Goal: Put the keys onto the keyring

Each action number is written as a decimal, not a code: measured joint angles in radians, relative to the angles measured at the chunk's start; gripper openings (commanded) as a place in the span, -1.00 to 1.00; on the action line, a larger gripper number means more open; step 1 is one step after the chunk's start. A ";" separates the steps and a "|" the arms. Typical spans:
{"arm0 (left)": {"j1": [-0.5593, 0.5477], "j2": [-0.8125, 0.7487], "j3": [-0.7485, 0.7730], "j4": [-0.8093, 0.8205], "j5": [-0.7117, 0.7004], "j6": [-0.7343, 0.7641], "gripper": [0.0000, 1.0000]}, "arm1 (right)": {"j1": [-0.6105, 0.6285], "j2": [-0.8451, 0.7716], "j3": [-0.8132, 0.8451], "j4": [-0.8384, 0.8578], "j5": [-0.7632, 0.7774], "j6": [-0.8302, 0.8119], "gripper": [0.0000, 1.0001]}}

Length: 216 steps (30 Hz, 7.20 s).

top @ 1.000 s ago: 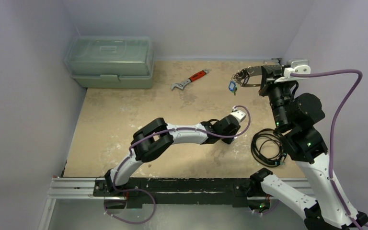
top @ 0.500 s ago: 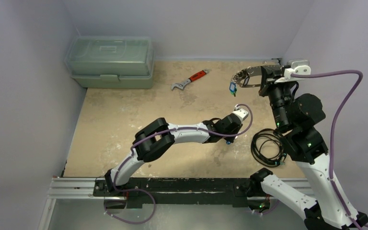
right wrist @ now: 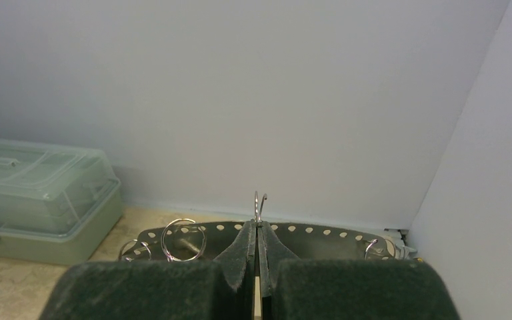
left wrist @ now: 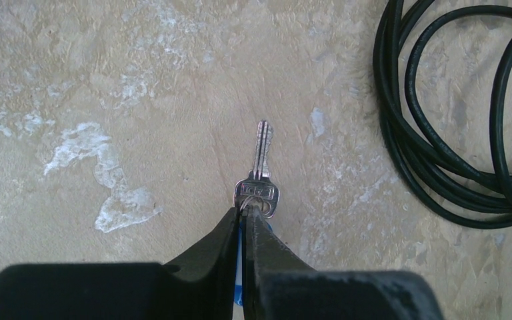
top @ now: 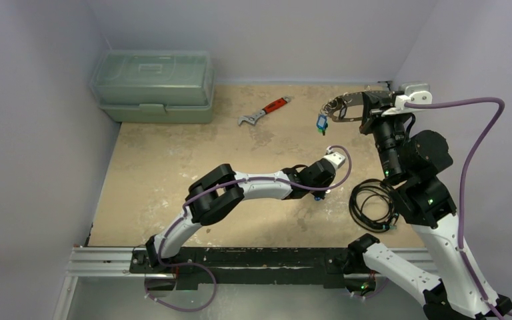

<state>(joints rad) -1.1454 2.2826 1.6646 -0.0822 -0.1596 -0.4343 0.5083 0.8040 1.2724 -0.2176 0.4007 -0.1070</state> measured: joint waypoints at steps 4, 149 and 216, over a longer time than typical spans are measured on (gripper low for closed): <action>0.000 0.000 0.000 0.014 0.000 0.000 -0.86 | 0.000 0.000 0.000 0.000 0.000 0.000 -1.00; 0.164 -1.631 -1.170 0.063 0.473 1.110 -1.00 | 0.586 -0.027 -0.739 0.354 -0.592 -0.320 -1.00; 0.170 -1.670 -1.201 0.073 0.597 1.161 -1.00 | 0.617 0.085 -0.741 0.398 -0.597 -0.277 -1.00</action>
<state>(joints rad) -0.9756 0.6121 0.4641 -0.0090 0.4377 0.7269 1.1255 0.8886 0.5316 0.1802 -0.1959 -0.3843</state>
